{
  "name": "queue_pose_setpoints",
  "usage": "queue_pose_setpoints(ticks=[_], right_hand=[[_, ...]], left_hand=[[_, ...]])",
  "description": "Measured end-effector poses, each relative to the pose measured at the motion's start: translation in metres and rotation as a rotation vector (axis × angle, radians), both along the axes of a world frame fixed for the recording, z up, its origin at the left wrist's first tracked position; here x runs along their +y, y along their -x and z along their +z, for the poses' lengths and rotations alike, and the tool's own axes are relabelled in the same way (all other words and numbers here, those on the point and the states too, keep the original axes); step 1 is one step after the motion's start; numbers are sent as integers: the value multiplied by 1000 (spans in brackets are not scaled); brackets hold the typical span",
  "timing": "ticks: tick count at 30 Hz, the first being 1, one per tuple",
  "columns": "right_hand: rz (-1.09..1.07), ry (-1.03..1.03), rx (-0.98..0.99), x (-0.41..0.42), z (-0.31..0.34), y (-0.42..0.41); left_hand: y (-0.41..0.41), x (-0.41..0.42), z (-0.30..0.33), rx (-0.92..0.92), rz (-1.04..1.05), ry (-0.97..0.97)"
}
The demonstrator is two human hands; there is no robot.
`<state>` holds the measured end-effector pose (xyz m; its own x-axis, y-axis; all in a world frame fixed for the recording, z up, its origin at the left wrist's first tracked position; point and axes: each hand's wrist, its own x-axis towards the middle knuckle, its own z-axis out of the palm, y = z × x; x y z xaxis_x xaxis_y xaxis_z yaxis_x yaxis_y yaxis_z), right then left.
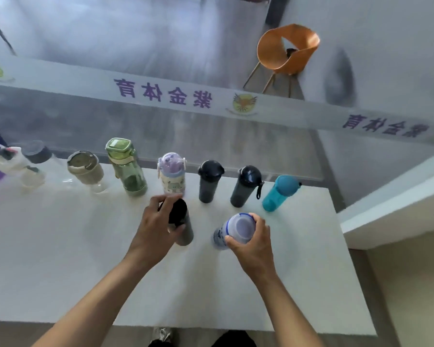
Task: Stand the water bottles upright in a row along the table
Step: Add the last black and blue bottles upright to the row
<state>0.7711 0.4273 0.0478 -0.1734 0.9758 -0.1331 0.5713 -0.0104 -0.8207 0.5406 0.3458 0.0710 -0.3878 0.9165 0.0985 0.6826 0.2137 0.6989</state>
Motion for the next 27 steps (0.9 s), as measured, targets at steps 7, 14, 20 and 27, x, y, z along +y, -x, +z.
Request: queue_pose_setpoints(ticks=[7, 14, 20, 27], right_hand=[[-108, 26, -6, 49, -12, -112], [-33, -20, -63, 126, -29, -199], [66, -24, -60, 196, -34, -217], [142, -16, -43, 261, -34, -202]], left_hand=[[-108, 58, -8, 32, -128, 19], [-205, 99, -12, 60, -113, 46], [-247, 124, -11, 75, -84, 48], [-271, 141, -7, 146, -75, 67]])
